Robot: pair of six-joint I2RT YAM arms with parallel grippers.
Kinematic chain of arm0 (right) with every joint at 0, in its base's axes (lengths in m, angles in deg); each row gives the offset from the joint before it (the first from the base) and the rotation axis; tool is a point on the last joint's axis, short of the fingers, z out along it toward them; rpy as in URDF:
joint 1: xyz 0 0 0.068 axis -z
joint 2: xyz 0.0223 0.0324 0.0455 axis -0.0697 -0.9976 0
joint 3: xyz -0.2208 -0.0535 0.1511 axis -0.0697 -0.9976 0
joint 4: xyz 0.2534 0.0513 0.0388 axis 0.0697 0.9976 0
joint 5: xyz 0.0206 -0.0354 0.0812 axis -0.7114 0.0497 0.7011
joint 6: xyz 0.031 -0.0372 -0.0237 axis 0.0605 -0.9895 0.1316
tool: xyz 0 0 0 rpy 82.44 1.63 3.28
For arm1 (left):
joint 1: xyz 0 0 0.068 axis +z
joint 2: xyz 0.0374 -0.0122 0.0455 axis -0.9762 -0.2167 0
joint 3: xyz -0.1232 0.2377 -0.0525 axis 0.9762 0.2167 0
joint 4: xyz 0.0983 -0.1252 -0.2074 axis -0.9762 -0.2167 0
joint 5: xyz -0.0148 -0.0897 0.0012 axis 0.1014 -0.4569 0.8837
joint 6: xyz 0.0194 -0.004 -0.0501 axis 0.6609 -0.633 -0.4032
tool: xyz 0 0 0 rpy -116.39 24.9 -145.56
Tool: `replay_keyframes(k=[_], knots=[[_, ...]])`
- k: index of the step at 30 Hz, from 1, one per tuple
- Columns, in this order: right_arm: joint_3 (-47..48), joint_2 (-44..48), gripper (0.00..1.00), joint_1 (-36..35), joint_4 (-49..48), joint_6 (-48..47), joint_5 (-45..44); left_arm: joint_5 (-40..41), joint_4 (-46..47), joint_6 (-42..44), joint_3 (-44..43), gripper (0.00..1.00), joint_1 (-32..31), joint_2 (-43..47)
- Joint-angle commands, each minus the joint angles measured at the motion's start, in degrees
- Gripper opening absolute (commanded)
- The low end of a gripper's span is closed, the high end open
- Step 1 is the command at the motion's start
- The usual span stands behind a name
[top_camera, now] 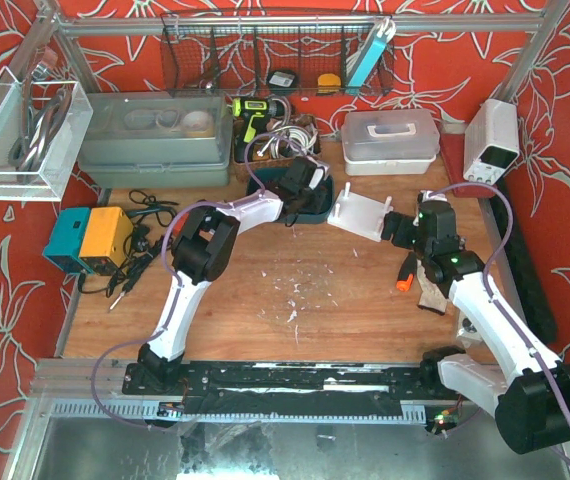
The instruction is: Install the large spring
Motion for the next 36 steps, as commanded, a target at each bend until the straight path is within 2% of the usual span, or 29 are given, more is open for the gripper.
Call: replay_keyframes(k=[1, 5, 8, 18, 24, 27, 30, 36], knots=[[-0.86, 0.41, 0.98, -0.22, 0.26, -0.78, -1.82, -0.20, 3.08, -0.23, -1.93, 0.39, 0.04, -1.37], [-0.87, 0.48, 0.98, -0.17, 0.26, -0.88, -2.09, 0.01, 2.89, -0.43, -3.02, 0.38, 0.04, -2.08], [-1.10, 0.40, 0.98, -0.21, 0.02, -0.73, -2.06, 0.27, 2.73, -0.35, -3.09, 0.33, 0.04, -2.34], [-1.24, 1.04, 0.98, -0.21, -0.36, -1.32, -0.76, 1.16, 3.98, -0.62, 3.04, 0.01, 0.13, 4.85], [-2.14, 1.10, 0.97, -0.21, -2.75, 1.61, 0.04, 1.28, 9.50, -2.58, 11.93, 0.00, 0.13, 15.61], [-1.16, 0.83, 0.95, -0.13, -2.85, 6.08, 1.34, 1.60, 14.46, -4.43, 18.04, 0.00, 0.13, 22.00], [0.34, 0.01, 0.93, -0.05, -3.40, 13.93, 7.15, 1.18, 20.78, -6.79, 24.66, 0.00, 0.05, 28.92], [-0.17, -5.13, 0.84, -0.29, -18.20, 35.44, 23.00, -1.65, 33.78, -8.00, 38.72, 0.00, -2.59, 40.97]])
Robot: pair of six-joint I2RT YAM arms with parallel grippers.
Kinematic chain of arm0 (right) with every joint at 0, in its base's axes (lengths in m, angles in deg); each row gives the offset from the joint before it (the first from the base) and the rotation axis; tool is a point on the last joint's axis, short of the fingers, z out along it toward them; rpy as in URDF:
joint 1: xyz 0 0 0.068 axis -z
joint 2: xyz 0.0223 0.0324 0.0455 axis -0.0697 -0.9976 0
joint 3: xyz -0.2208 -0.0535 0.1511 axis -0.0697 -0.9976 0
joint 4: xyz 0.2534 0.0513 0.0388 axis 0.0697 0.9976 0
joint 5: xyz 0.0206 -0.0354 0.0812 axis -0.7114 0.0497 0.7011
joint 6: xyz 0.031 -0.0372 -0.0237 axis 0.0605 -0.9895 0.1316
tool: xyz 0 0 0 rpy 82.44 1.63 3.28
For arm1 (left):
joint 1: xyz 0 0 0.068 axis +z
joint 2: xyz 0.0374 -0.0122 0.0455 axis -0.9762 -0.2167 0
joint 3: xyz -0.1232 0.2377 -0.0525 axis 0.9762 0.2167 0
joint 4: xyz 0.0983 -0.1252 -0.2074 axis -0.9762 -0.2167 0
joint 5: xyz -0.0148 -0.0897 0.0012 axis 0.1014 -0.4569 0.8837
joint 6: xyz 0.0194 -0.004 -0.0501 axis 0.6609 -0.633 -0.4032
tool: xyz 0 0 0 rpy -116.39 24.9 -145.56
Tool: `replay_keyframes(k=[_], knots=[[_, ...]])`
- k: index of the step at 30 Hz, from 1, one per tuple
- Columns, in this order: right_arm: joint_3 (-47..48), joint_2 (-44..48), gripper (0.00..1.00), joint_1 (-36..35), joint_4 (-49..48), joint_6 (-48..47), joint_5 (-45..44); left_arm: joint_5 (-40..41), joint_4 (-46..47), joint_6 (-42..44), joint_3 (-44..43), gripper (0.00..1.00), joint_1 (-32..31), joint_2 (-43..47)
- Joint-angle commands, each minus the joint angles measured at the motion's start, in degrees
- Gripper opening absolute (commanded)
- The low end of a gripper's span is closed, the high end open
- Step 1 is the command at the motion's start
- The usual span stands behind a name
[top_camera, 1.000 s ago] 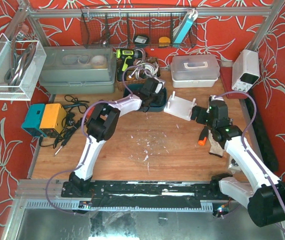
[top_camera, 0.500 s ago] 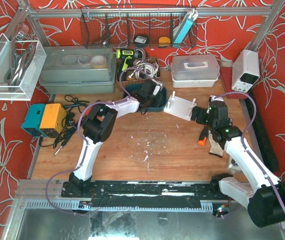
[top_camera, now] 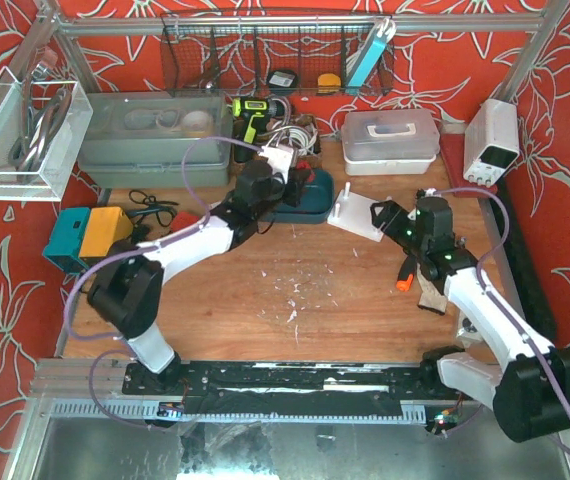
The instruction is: Install the large spring
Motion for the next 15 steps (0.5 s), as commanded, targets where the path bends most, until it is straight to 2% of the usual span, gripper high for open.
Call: replay_keyframes(k=[1, 4, 8, 12, 15], knots=[[0.63, -4.02, 0.82, -0.42, -14.21, 20.43, 11.69, -1.51, 14.60, -1.16, 8.62, 0.00, -2.98, 7.09], [-1.54, -6.11, 0.78, -2.38, -27.00, 30.68, 11.91, -2.69, 20.80, -2.90, 13.65, 0.00, -4.64, 10.96], [-1.90, -8.62, 0.79, -6.86, -40.29, 37.73, 9.54, -4.89, 28.57, -6.54, 18.83, 0.00, -6.02, 15.02], [-0.79, -10.98, 0.84, -9.92, -46.55, 42.62, 7.78, -5.99, 34.00, -7.57, 20.95, 0.00, -7.38, 16.88], [-0.38, -12.72, 0.86, -11.70, -52.03, 45.91, 7.33, -6.02, 34.48, -6.68, 20.30, 0.00, -8.30, 16.96]])
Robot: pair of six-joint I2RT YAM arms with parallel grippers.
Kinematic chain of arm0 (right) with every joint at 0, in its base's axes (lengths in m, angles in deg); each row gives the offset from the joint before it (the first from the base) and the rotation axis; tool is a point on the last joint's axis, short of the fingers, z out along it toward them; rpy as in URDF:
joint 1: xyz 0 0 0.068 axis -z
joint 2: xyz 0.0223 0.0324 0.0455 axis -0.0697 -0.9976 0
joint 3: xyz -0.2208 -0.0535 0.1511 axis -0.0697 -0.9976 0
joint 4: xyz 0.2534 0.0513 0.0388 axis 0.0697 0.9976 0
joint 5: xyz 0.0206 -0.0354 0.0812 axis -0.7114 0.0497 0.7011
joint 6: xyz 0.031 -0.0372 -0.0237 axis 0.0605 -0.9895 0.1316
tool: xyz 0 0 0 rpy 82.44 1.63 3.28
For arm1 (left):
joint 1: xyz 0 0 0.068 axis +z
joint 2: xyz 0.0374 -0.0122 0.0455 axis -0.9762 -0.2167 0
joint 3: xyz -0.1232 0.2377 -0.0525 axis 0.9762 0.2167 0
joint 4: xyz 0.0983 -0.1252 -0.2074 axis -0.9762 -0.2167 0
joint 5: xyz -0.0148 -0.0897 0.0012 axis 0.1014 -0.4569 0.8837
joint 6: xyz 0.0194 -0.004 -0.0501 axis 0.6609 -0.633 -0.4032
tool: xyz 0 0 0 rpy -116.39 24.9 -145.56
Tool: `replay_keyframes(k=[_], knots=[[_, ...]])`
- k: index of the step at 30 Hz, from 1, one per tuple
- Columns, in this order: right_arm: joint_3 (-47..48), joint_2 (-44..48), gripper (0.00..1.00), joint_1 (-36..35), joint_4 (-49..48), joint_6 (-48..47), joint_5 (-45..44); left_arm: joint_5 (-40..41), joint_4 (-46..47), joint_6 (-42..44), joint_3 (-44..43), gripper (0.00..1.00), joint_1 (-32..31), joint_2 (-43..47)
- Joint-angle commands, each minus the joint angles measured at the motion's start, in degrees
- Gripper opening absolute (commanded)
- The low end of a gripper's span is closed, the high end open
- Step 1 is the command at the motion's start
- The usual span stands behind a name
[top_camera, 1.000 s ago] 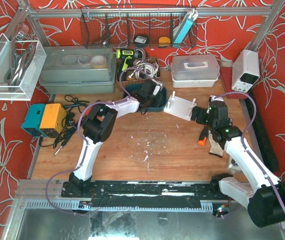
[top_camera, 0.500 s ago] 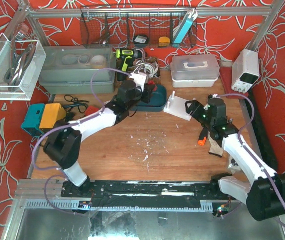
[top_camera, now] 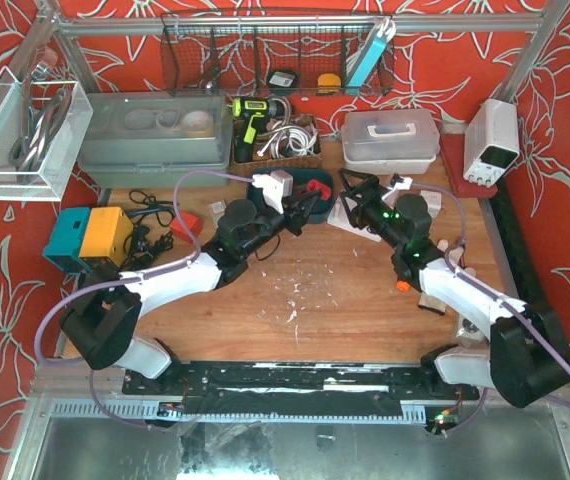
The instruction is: Install the large spring
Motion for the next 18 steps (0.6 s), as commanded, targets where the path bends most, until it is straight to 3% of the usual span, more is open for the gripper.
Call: replay_keyframes(k=[1, 6, 13, 18], knots=[[1.04, -2.00, 0.86, -2.58, -12.73, 8.91, -1.47, -1.39, 9.70, -0.31, -1.17, 0.00, -1.33, 2.29], [1.27, -3.75, 0.85, -5.12, -17.46, 13.60, -1.61, -1.26, 12.01, 0.55, -1.41, 0.00, -1.73, 1.71], [0.00, -2.86, 0.71, -6.81, -21.96, 14.22, -3.24, -0.43, 15.24, 1.82, -0.29, 0.00, -1.82, 0.59], [1.04, -2.81, 0.70, -6.92, -24.06, 15.02, -2.73, -1.35, 17.70, 1.40, 0.75, 0.00, -1.89, -0.40]])
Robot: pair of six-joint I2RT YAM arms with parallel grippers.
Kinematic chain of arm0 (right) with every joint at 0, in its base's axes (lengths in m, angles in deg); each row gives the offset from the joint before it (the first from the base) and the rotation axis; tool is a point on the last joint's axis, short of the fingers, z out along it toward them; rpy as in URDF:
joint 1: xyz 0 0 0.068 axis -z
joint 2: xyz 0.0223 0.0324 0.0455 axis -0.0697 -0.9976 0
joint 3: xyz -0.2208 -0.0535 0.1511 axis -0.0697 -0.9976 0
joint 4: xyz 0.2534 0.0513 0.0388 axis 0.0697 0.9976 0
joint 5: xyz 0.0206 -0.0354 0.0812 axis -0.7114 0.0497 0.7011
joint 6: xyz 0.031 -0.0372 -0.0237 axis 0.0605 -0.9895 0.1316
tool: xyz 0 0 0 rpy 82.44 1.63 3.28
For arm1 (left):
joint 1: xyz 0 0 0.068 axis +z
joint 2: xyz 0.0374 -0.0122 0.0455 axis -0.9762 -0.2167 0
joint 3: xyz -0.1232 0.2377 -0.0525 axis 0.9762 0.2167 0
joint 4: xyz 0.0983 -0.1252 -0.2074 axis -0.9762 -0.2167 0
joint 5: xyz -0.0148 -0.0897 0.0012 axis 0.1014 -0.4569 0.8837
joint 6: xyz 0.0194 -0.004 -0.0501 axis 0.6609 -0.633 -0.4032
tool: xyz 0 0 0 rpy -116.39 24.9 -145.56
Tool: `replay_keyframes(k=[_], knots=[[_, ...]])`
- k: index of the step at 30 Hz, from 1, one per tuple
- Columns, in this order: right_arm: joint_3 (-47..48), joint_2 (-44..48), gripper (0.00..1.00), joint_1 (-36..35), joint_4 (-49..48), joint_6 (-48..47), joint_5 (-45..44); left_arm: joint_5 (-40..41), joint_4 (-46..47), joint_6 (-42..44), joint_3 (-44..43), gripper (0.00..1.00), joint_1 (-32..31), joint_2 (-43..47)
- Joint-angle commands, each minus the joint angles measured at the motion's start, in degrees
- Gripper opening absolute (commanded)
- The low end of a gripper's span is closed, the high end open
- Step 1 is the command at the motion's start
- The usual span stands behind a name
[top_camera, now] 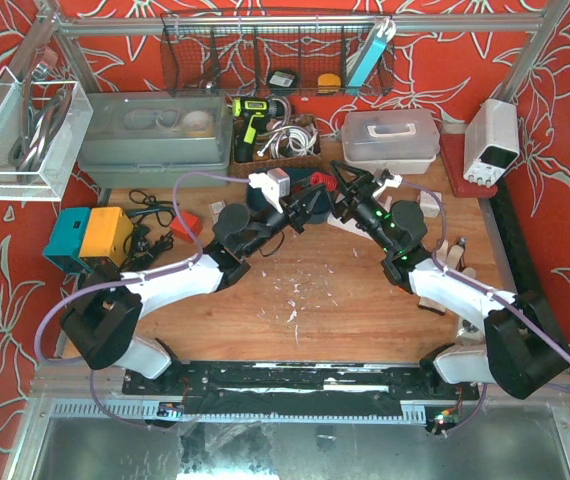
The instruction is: Install the large spring
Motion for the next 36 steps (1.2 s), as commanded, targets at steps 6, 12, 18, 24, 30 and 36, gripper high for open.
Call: replay_keyframes(k=[6, 12, 18, 24, 30, 36], knots=[[1.56, -0.07, 0.67, -0.67, -6.09, 3.15, -1.26, -0.16, 9.10, 0.78, 1.26, 0.00, -0.29, -2.36], [1.97, 0.11, 0.58, -1.77, -6.71, 3.22, -1.69, 0.63, 9.85, 1.94, 1.43, 0.00, -0.30, -3.89], [2.64, -0.51, 0.55, -2.46, -8.80, 3.98, -1.45, 0.96, 13.30, 2.92, 2.44, 0.00, -0.31, -5.73], [2.87, -0.36, 0.54, -2.93, -8.61, 4.26, -1.45, 1.92, 15.41, 4.24, 2.89, 0.00, -0.46, -7.22], [3.88, -1.13, 0.55, -3.10, -9.74, 5.09, -0.55, 1.88, 18.83, 5.13, 3.36, 0.00, -0.64, -8.52], [3.75, -1.09, 0.48, -3.27, -9.90, 4.95, -0.98, 2.05, 19.80, 6.27, 3.32, 0.00, -0.73, -8.92]])
